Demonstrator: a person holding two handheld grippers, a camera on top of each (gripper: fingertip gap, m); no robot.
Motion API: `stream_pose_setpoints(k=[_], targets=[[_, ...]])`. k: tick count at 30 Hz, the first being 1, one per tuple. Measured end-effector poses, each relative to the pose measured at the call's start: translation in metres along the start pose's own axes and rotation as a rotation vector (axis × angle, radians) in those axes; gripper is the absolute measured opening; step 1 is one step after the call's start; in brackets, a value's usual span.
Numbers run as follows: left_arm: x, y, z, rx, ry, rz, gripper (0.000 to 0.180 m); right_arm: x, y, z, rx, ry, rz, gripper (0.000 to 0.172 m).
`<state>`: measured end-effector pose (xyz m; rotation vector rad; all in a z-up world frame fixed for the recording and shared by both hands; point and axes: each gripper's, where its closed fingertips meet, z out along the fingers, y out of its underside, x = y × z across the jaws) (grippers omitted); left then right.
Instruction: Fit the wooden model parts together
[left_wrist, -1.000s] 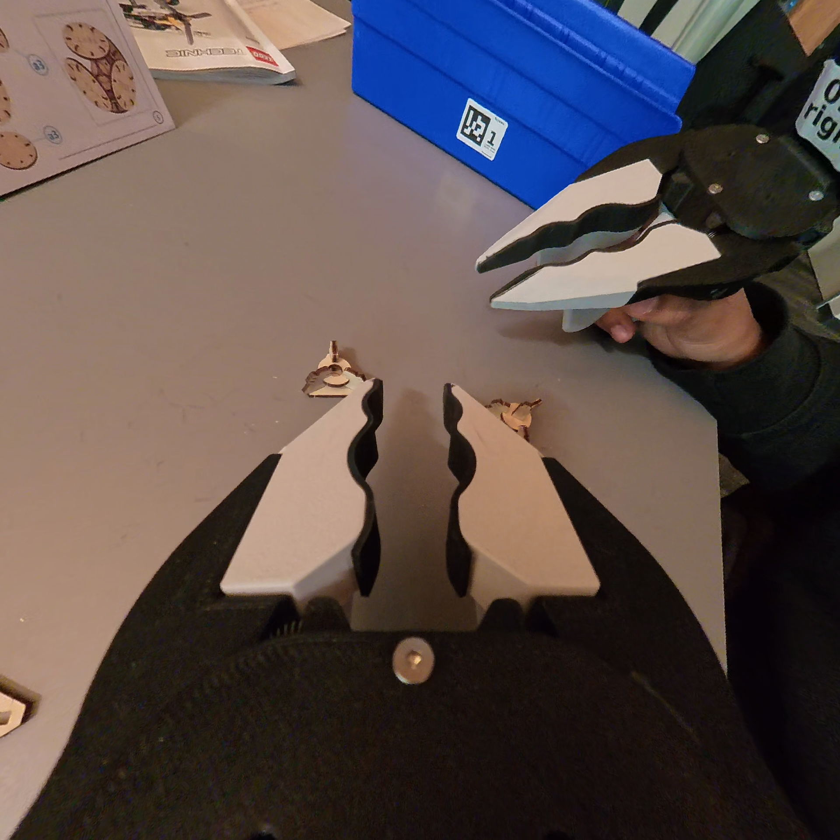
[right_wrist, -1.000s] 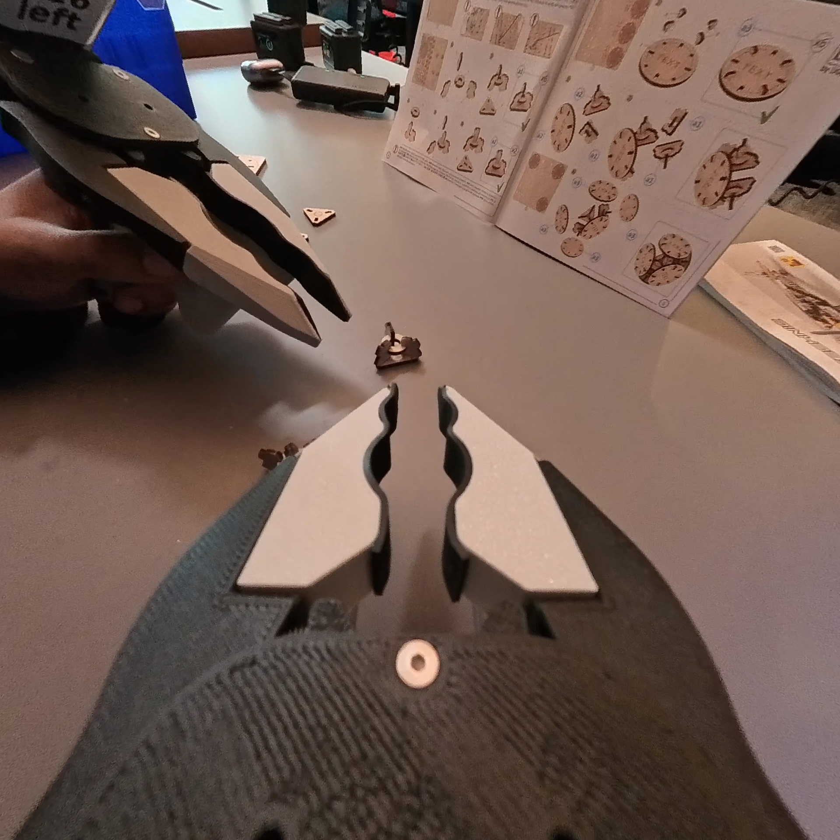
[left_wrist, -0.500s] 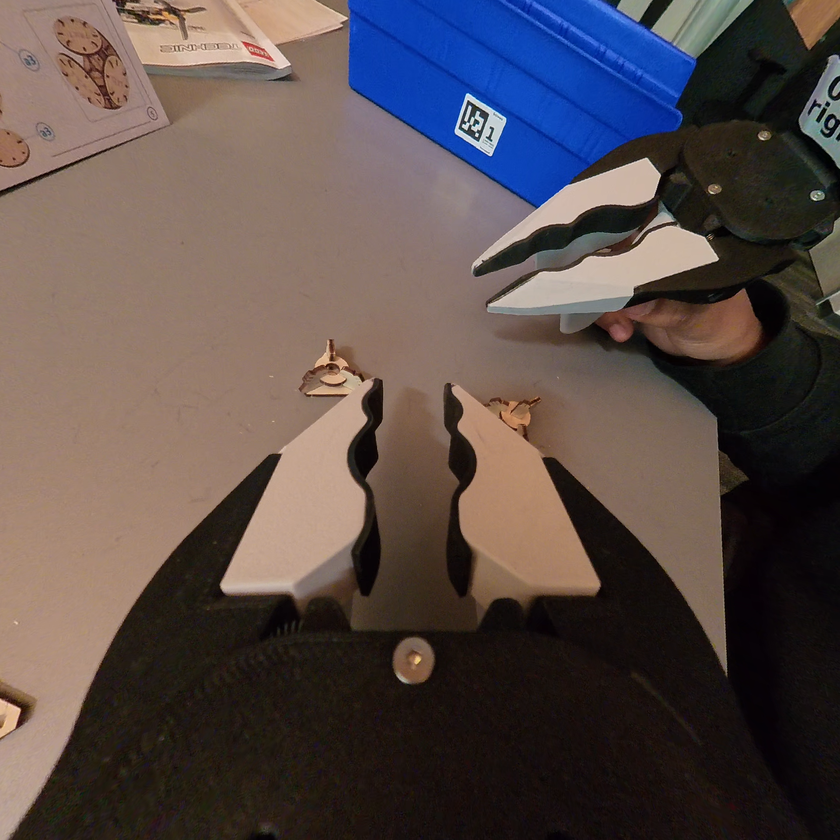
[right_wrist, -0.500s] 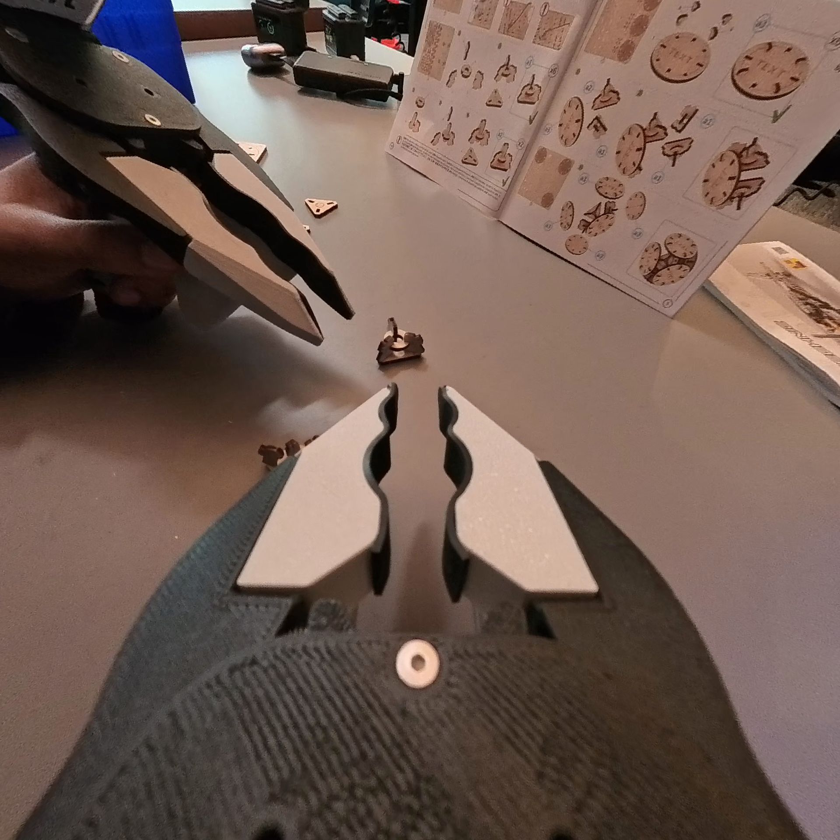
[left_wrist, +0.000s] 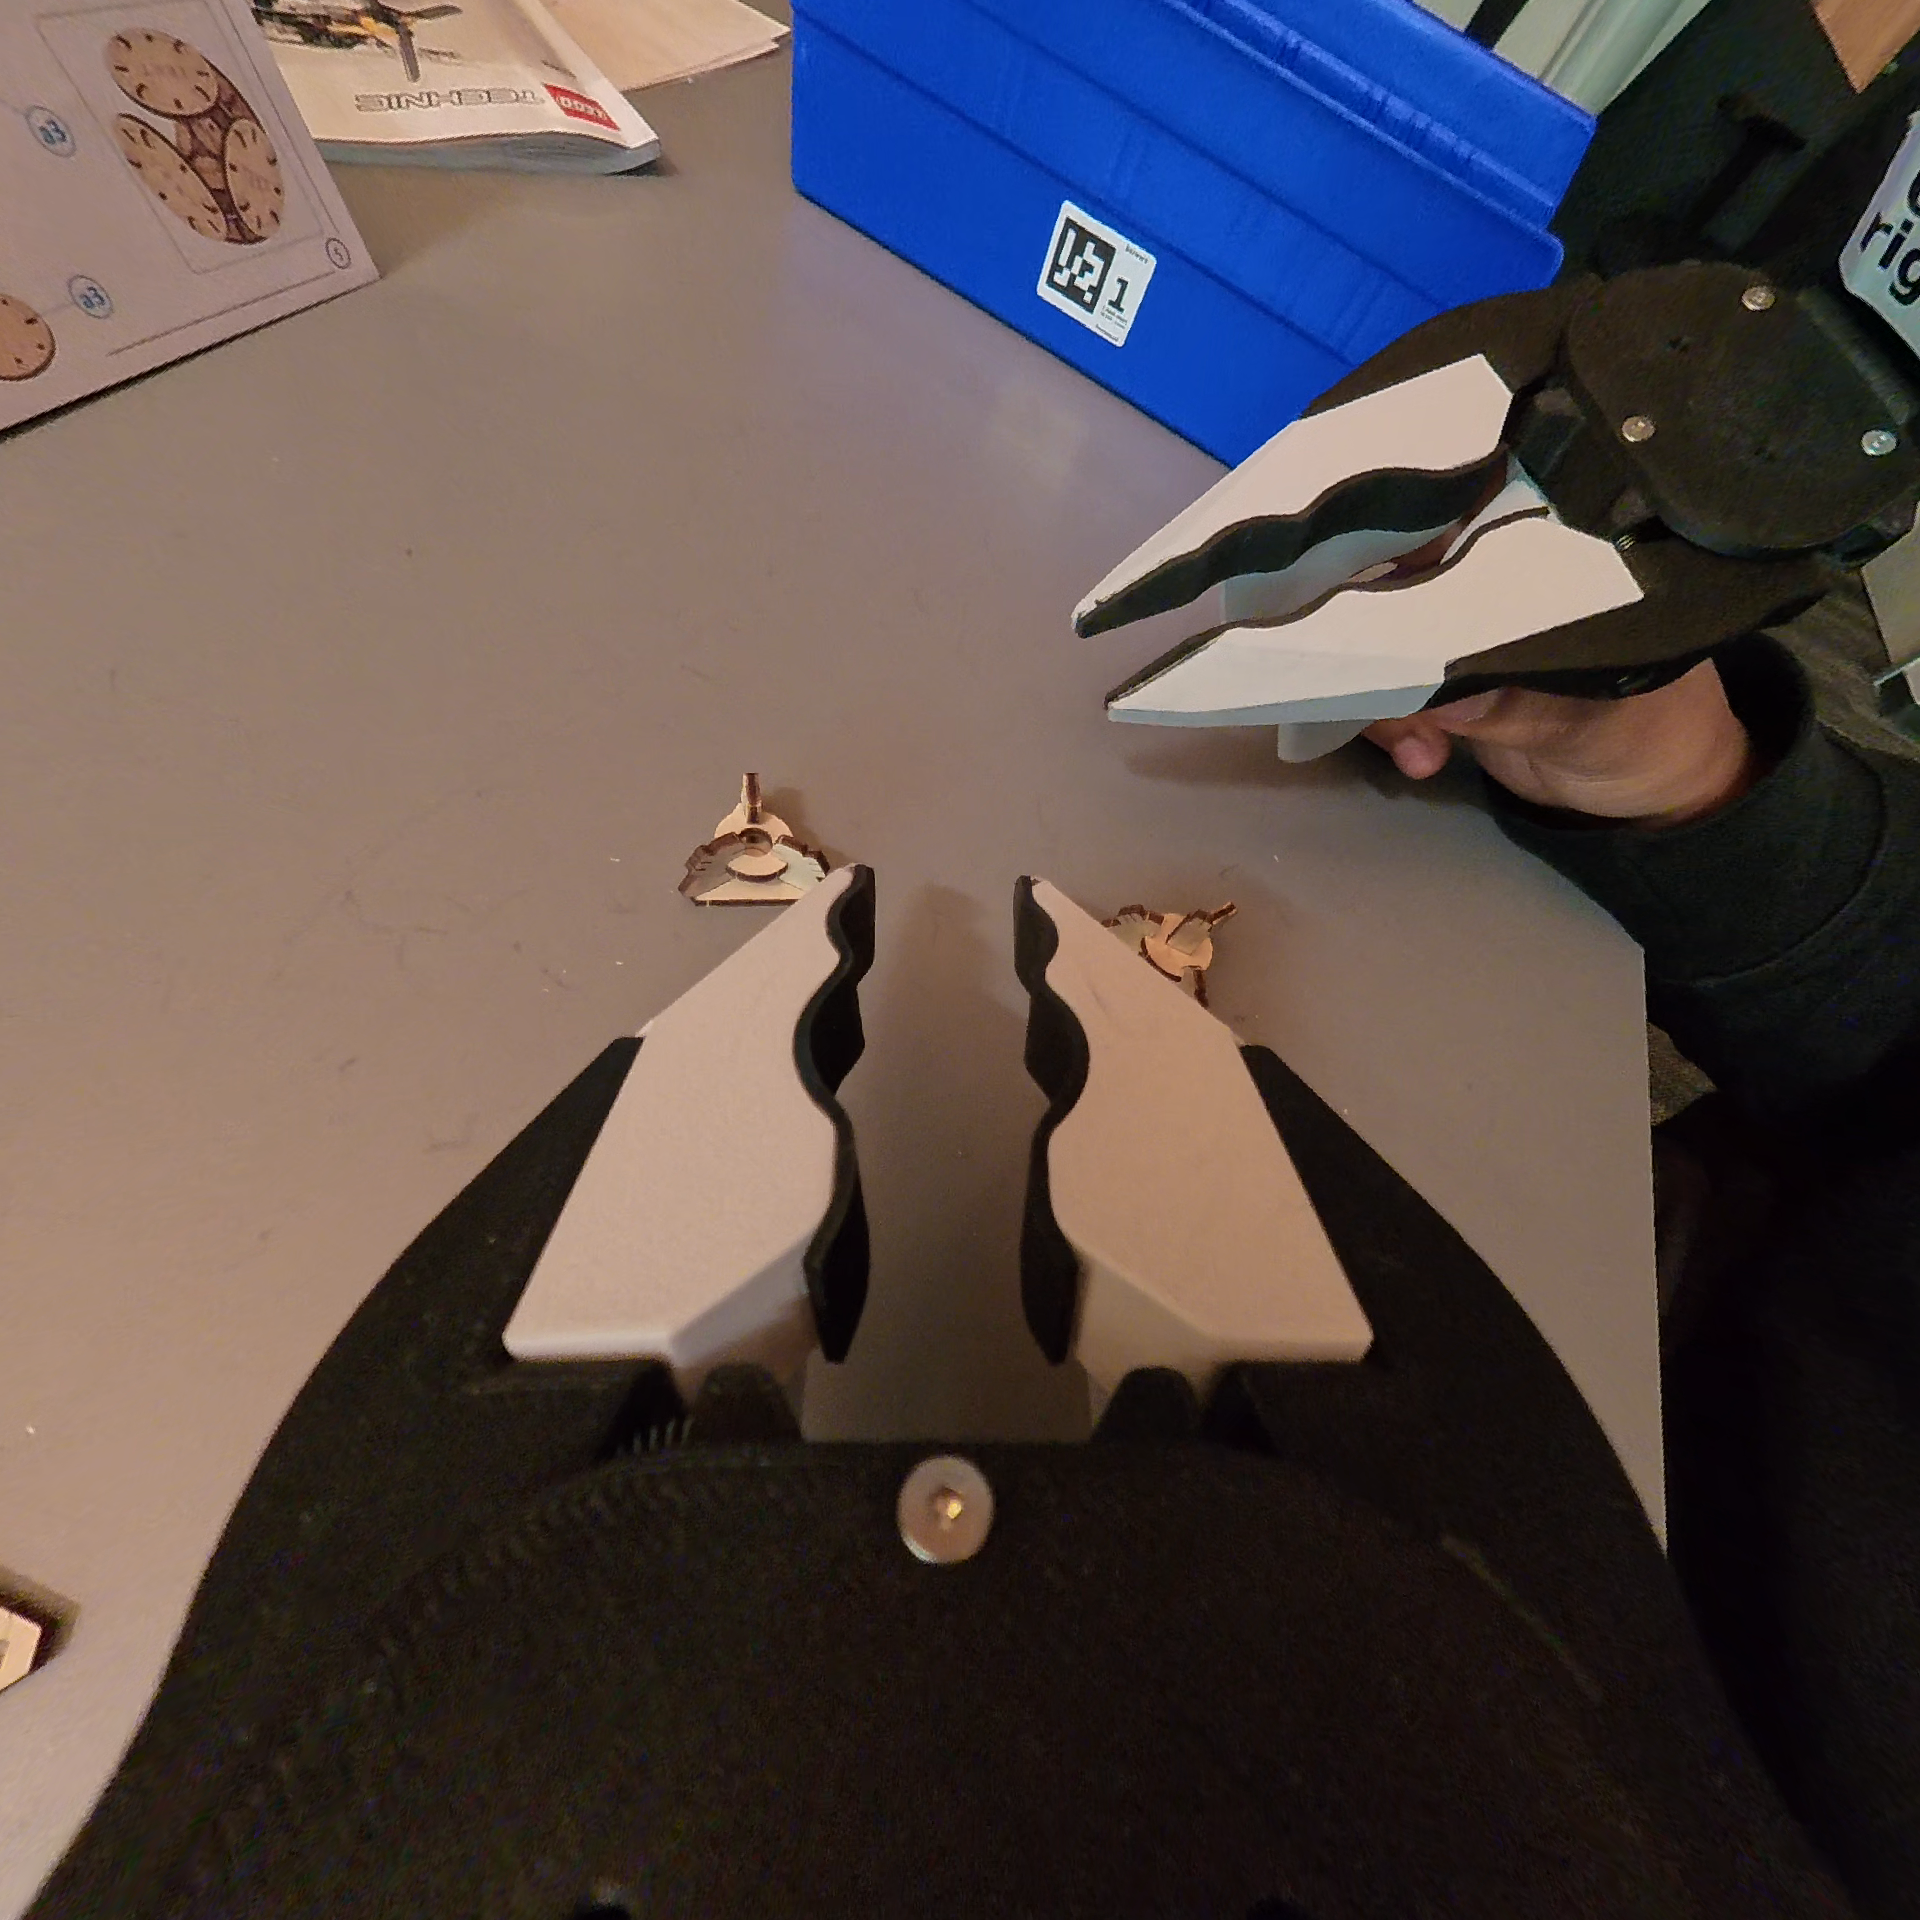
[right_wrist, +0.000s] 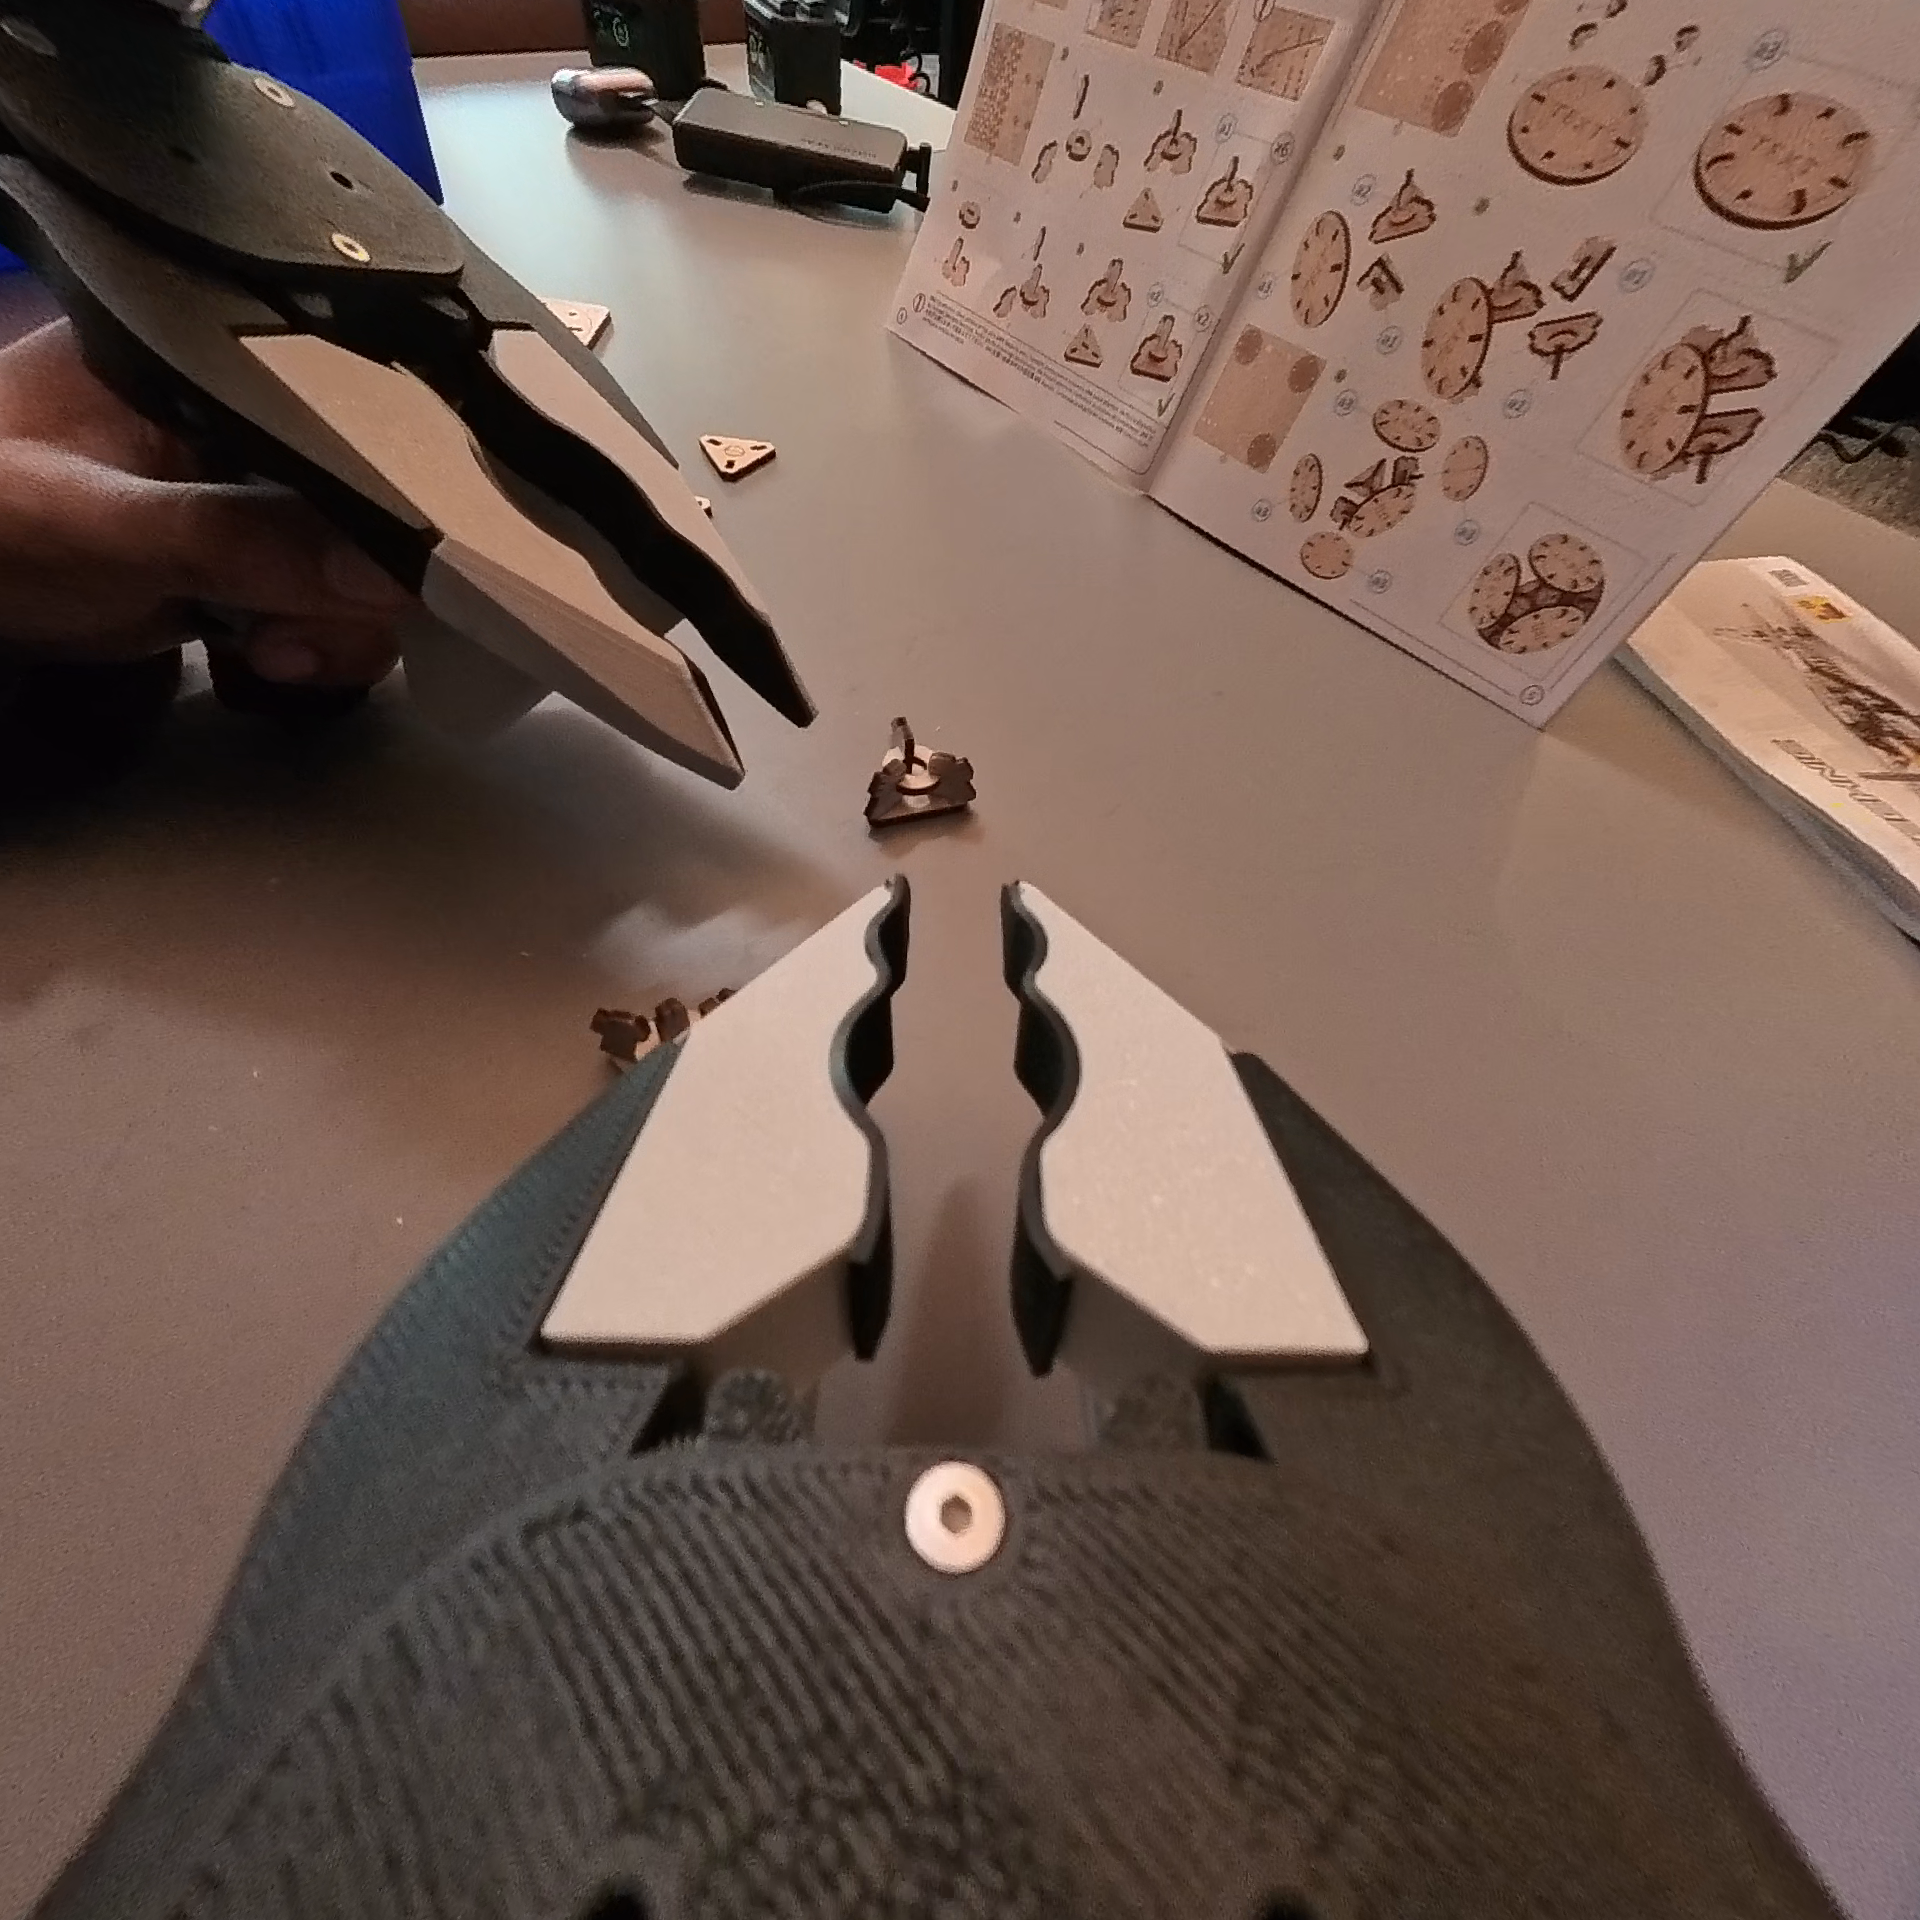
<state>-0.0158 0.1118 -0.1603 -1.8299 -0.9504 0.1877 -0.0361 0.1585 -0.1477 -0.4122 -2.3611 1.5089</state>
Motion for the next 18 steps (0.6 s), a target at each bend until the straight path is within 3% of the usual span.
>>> stream_pose_setpoints(k=[18], targets=[[0.0010,0.0006,0.0008,-0.009,0.005,0.000,0.024,-0.0013,0.0012,0.0010,-0.009,-0.003,-0.010,0.016]])
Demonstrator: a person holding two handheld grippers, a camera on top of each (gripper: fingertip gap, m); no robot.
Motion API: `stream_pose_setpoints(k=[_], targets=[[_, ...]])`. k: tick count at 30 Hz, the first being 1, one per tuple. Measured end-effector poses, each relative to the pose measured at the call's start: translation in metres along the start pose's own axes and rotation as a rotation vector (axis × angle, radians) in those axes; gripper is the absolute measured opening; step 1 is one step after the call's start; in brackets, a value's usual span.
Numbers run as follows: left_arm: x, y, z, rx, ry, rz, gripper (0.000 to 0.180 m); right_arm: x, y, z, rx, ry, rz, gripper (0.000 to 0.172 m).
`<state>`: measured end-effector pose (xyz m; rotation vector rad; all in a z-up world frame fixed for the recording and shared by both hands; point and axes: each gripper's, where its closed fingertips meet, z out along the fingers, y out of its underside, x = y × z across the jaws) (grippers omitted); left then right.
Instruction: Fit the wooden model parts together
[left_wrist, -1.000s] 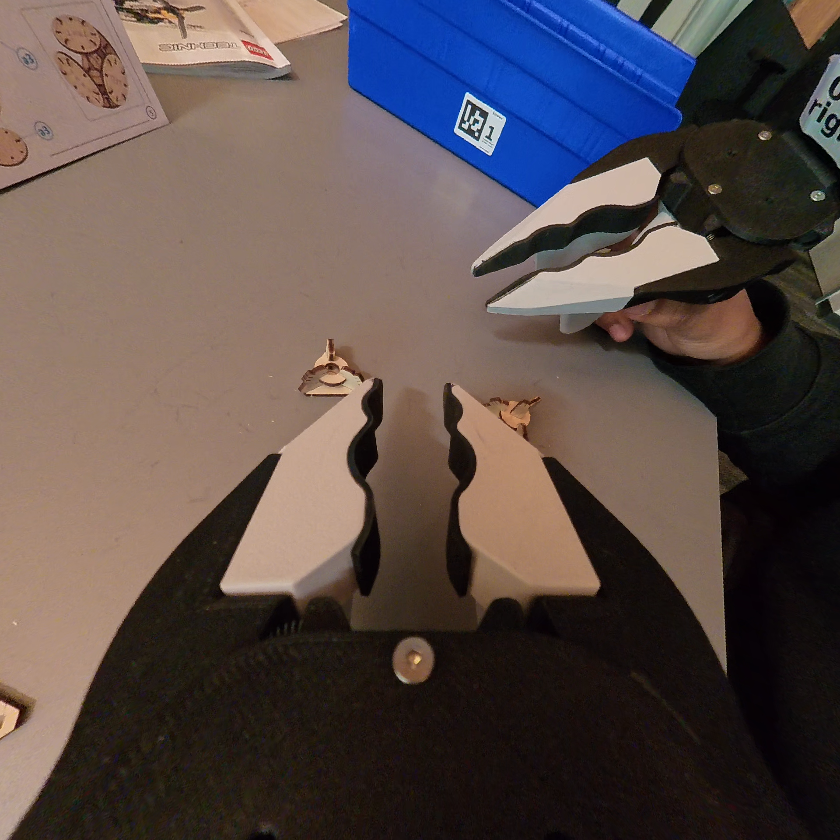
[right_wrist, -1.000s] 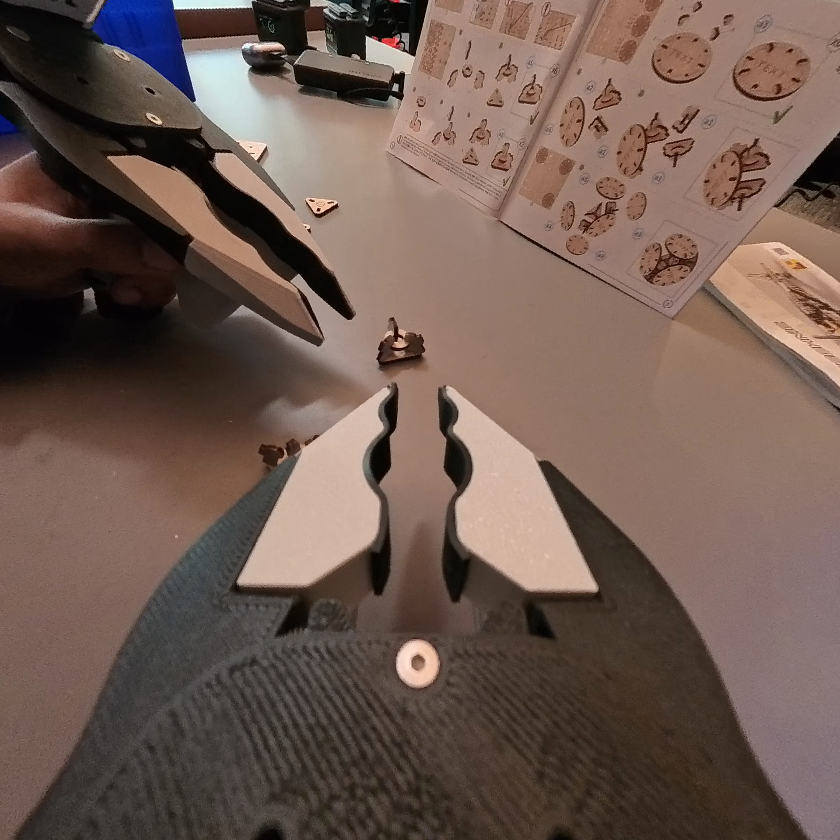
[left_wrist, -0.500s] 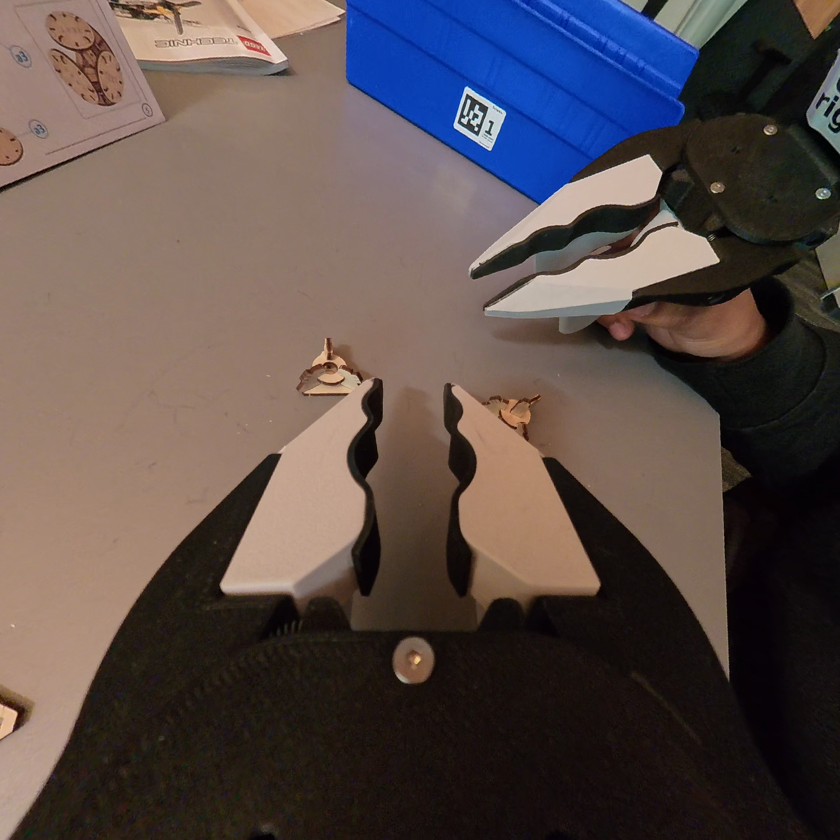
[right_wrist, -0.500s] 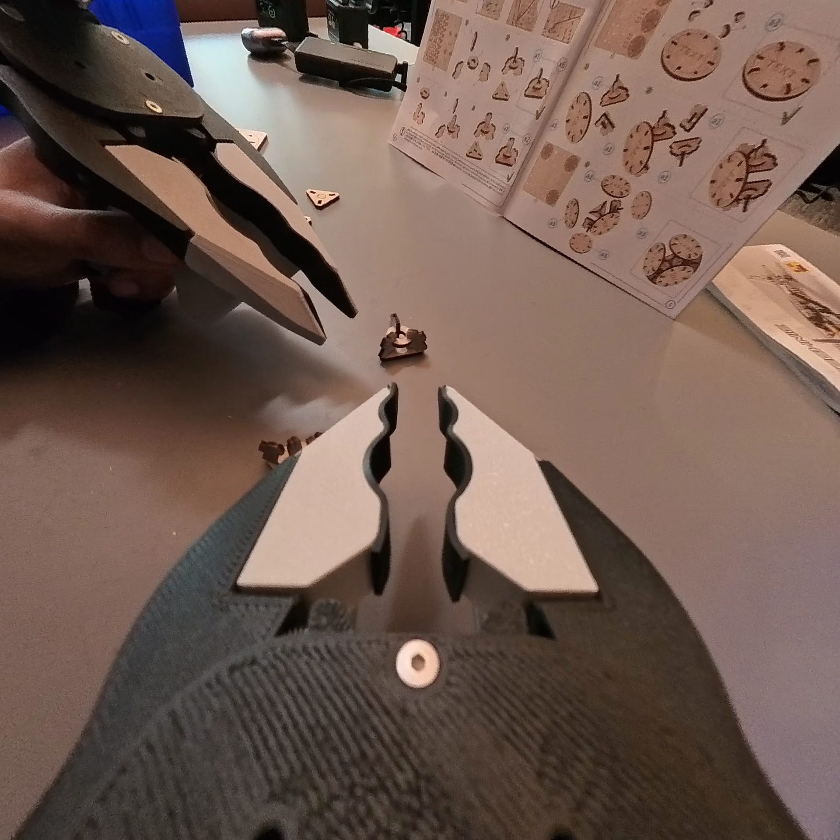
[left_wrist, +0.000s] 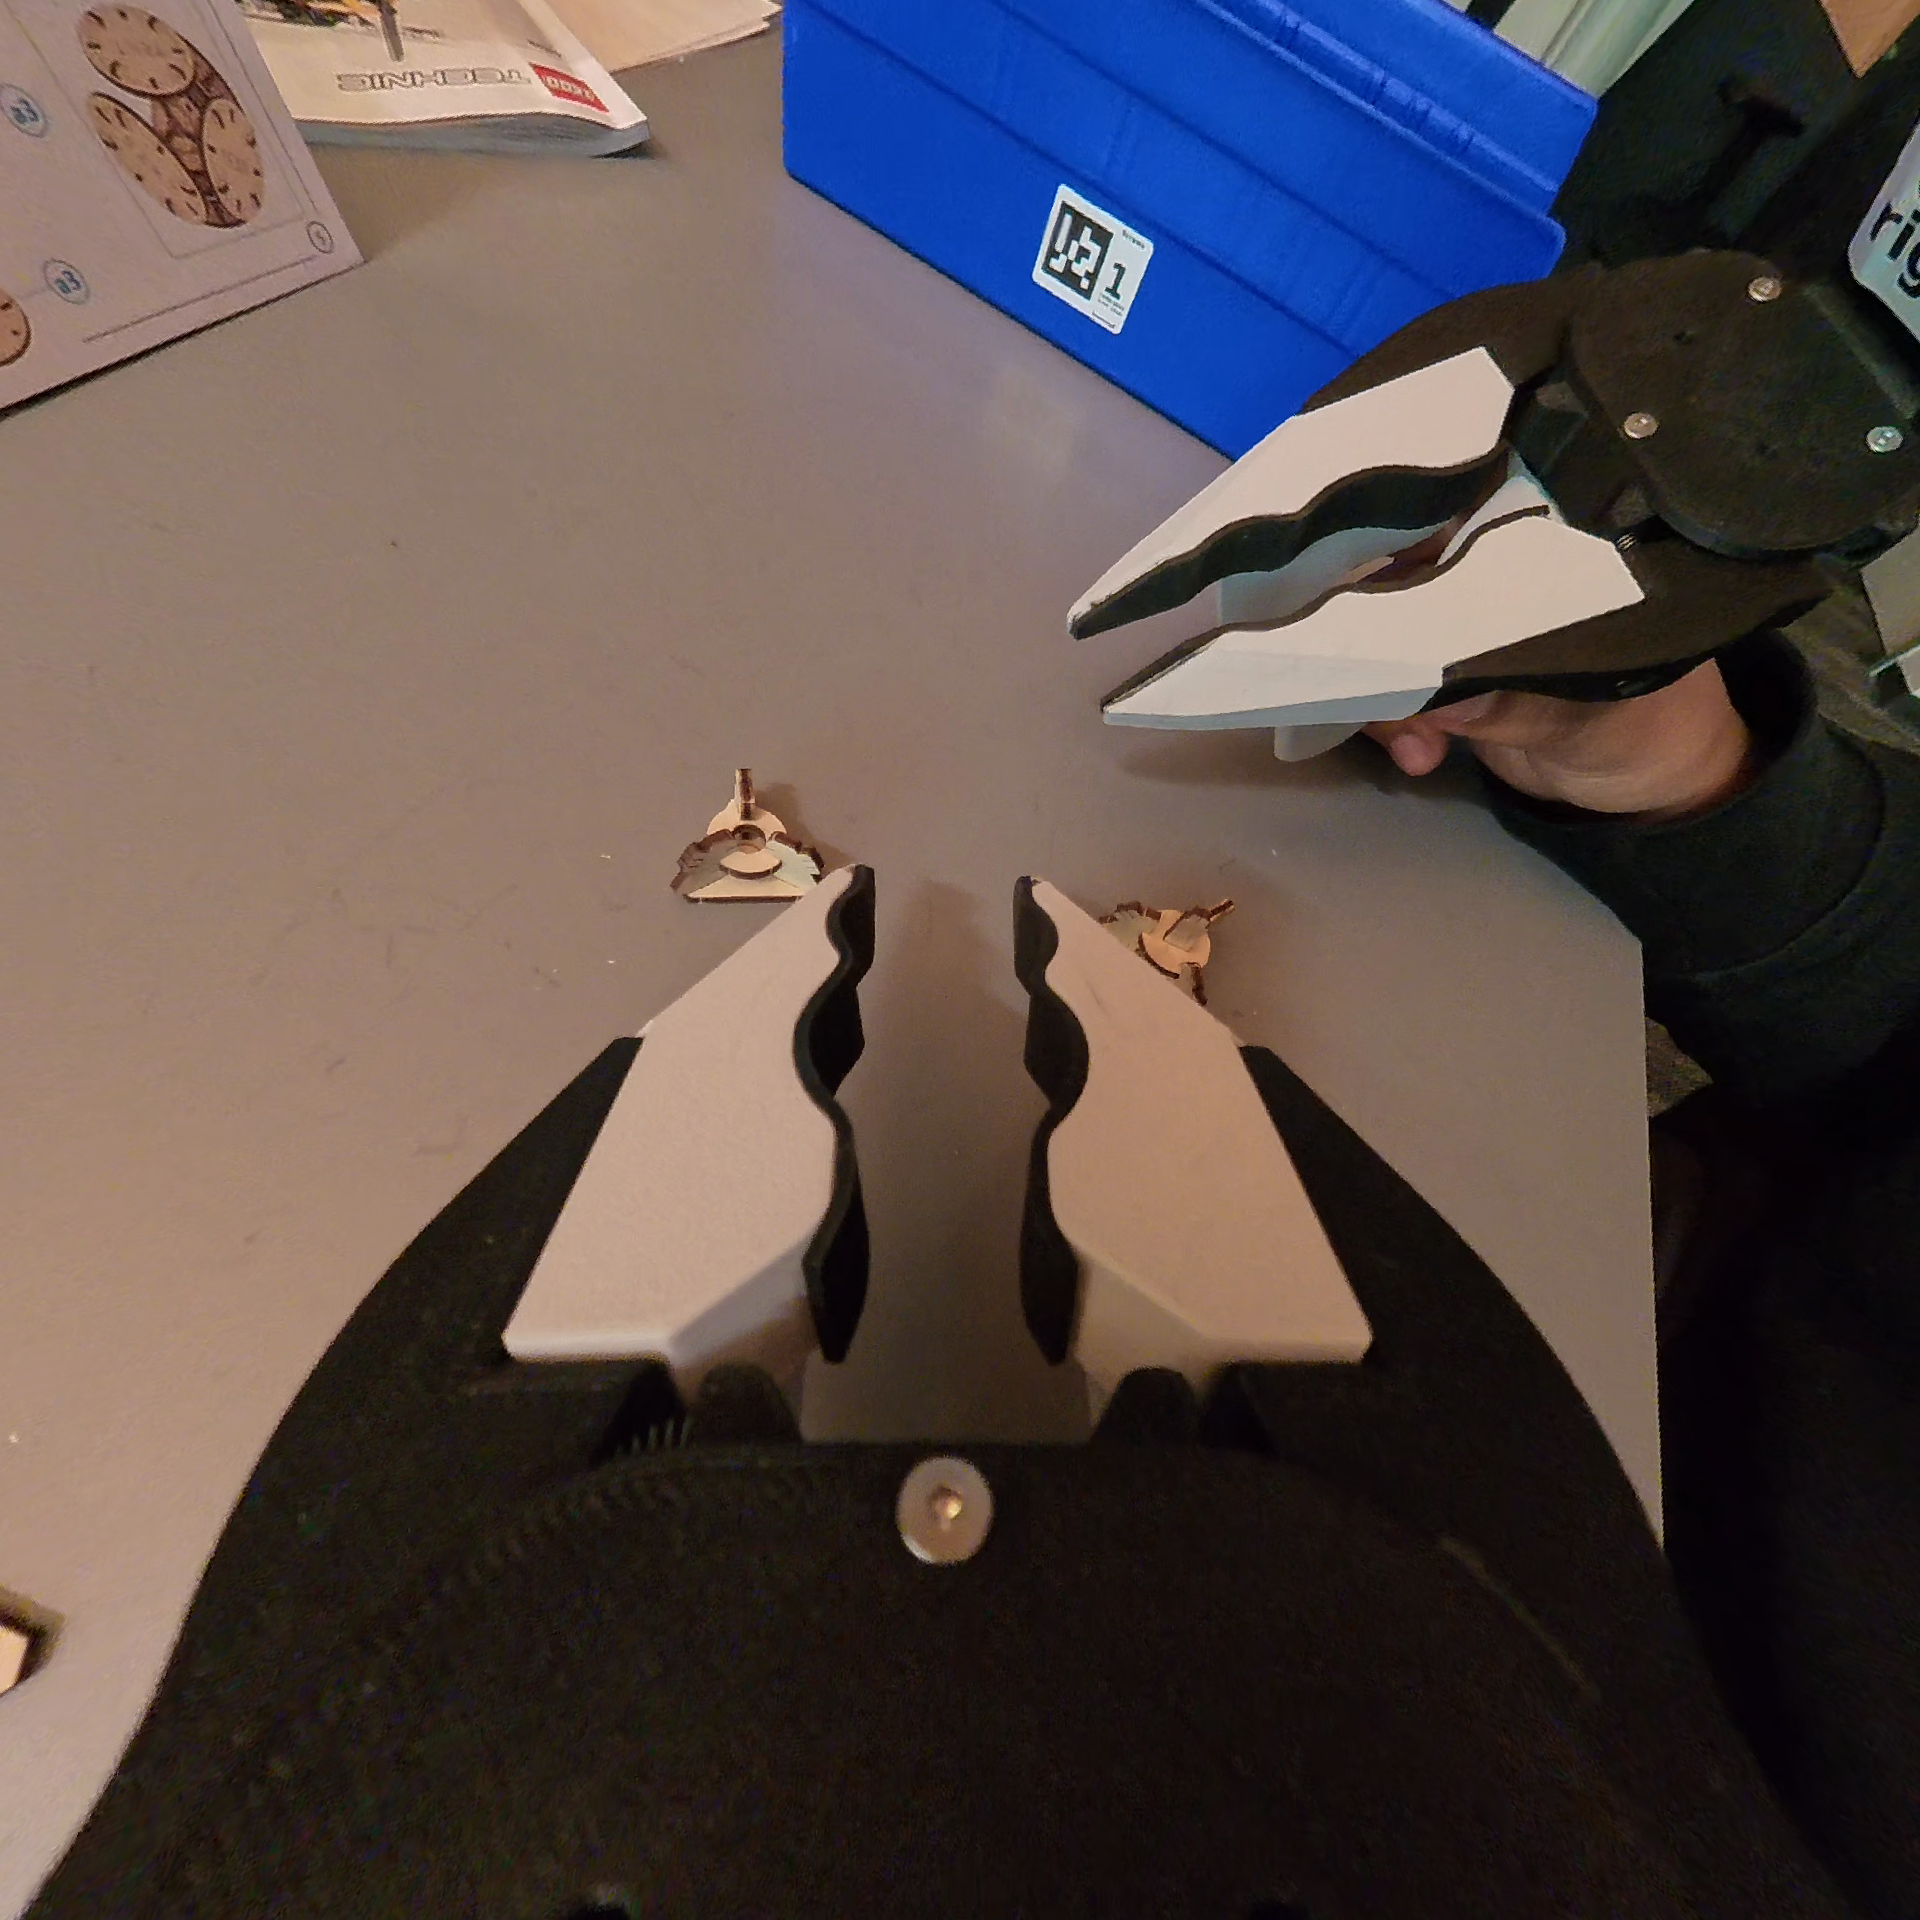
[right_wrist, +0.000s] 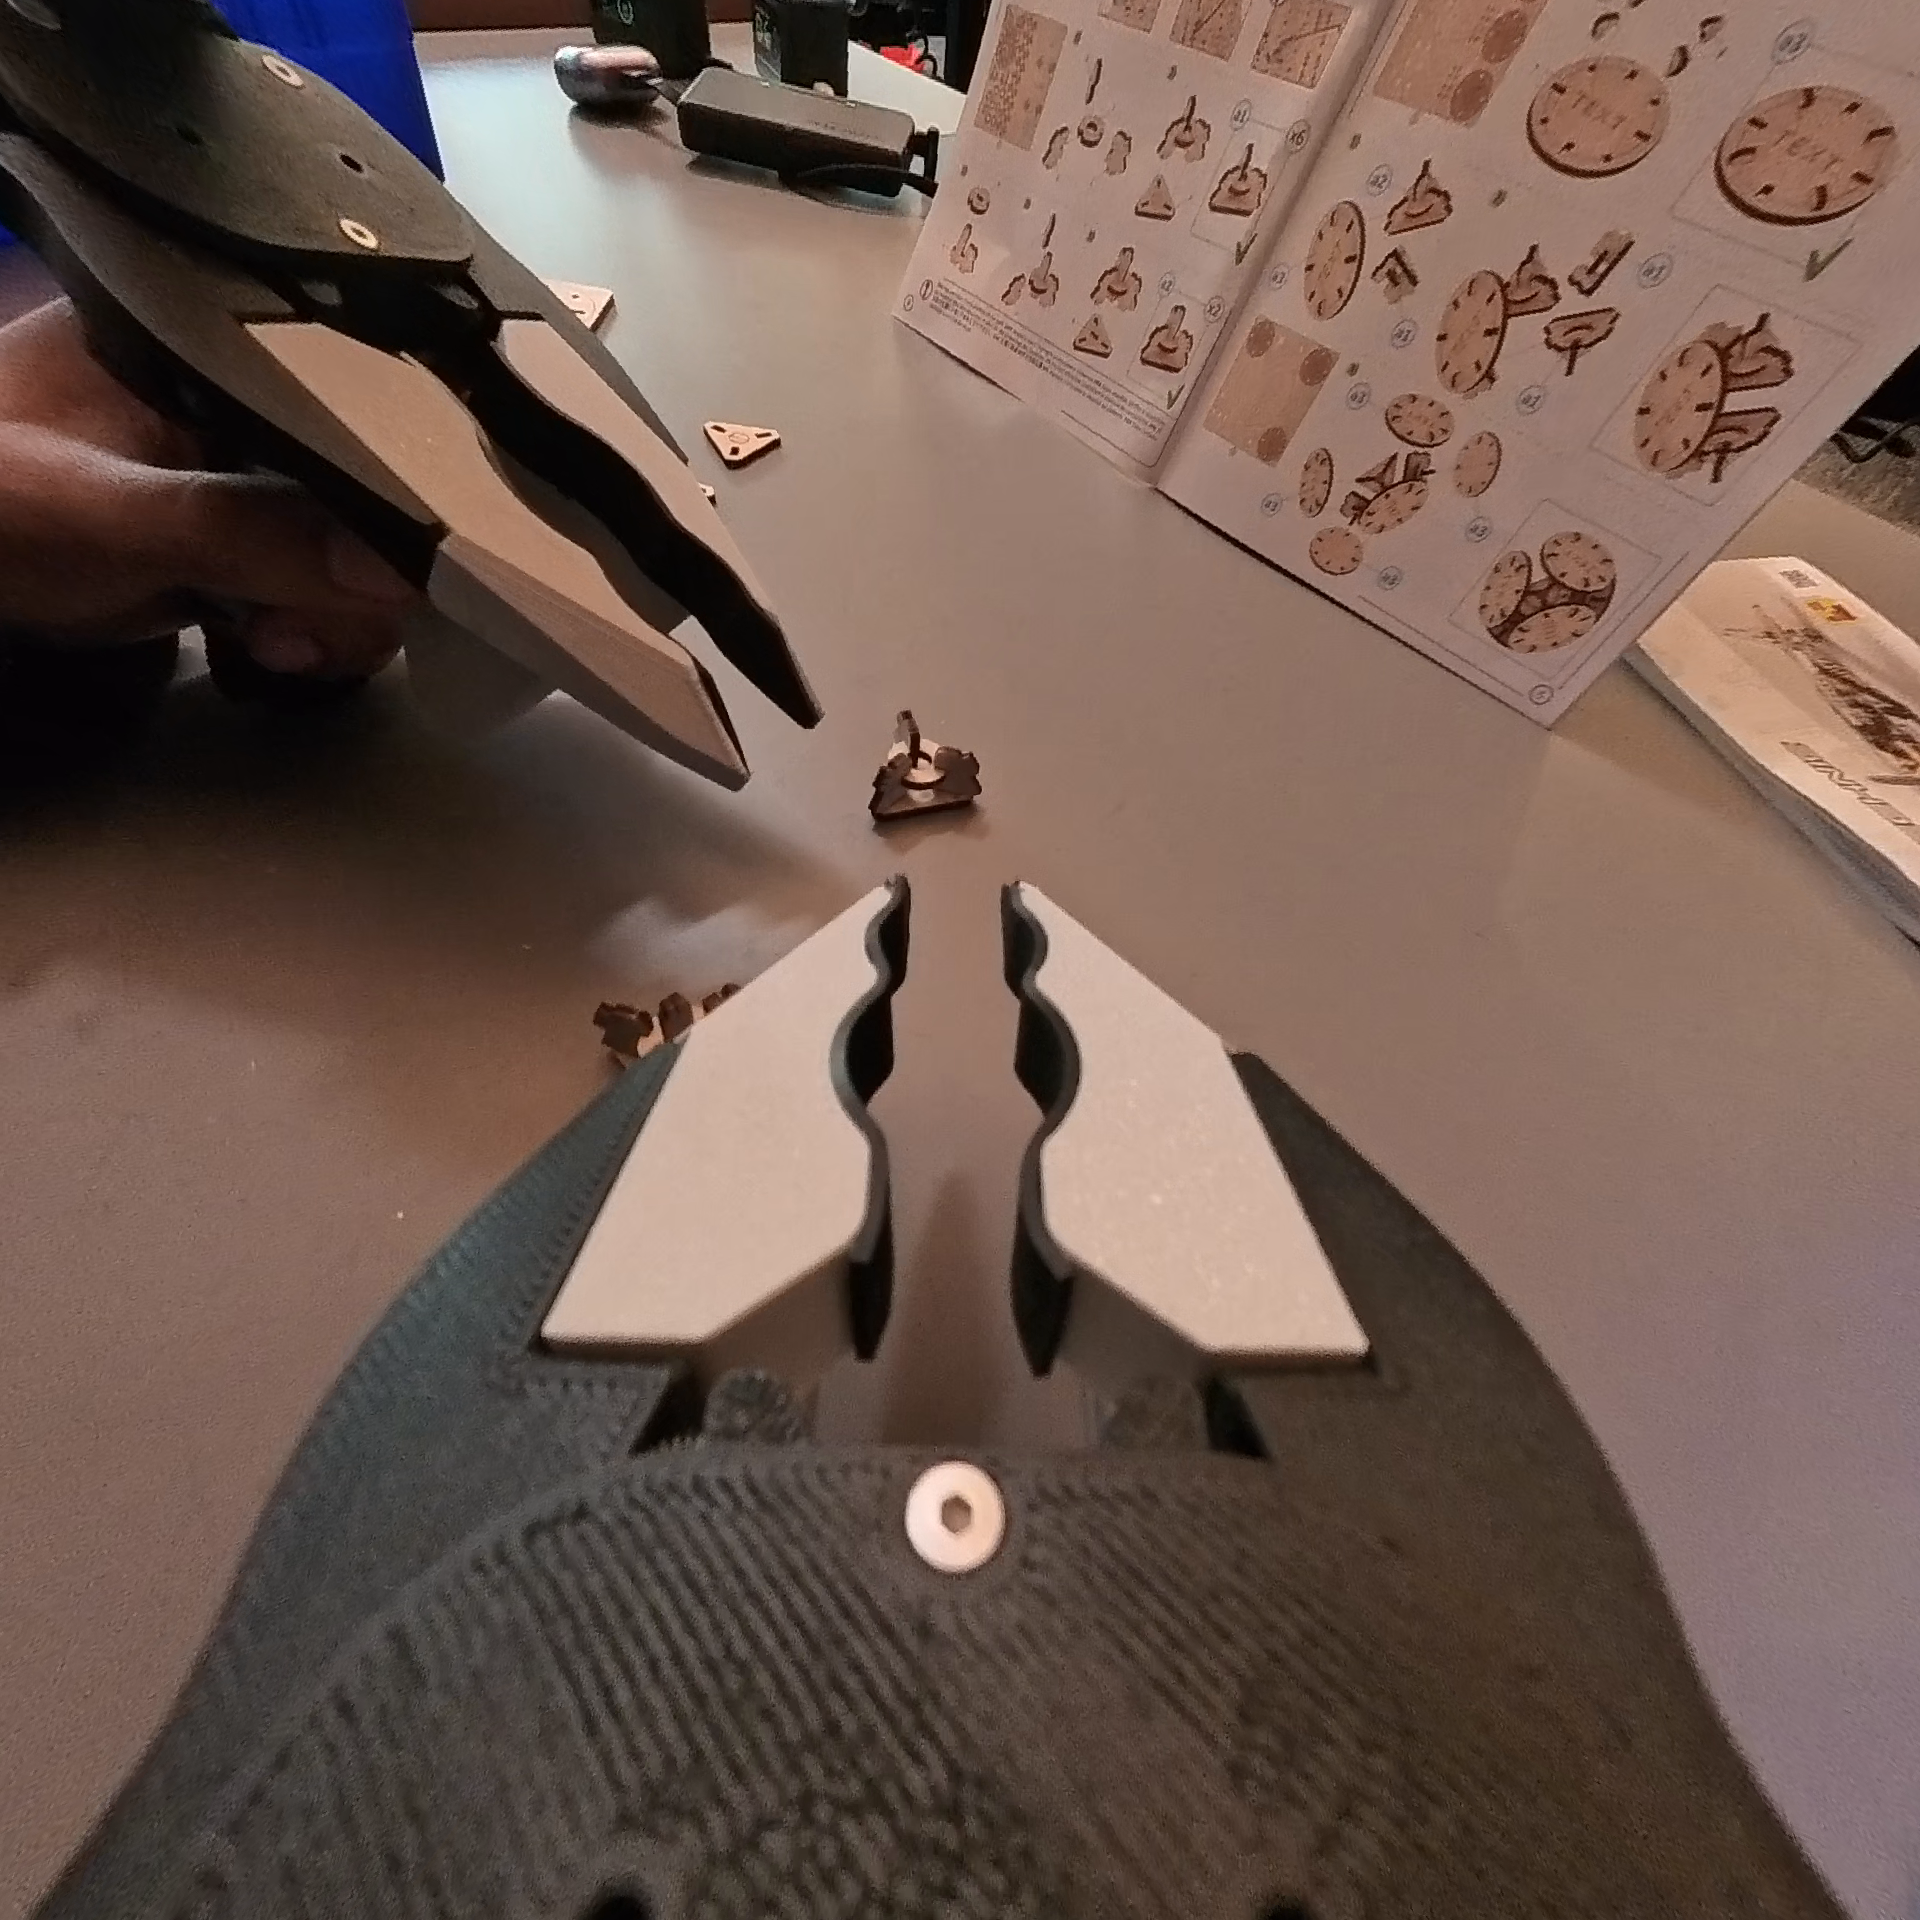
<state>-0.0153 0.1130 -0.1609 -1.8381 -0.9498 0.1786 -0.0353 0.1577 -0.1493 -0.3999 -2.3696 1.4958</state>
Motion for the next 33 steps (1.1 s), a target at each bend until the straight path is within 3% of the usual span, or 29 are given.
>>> stream_pose_setpoints(k=[28,33], targets=[[-0.005,0.000,-0.001,0.009,-0.038,0.023,0.024,0.000,-0.002,-0.001,0.012,0.012,-0.013,0.016],[-0.022,-0.007,-0.001,-0.051,-0.108,0.024,0.032,0.000,-0.002,-0.002,0.018,0.016,-0.012,0.016]])
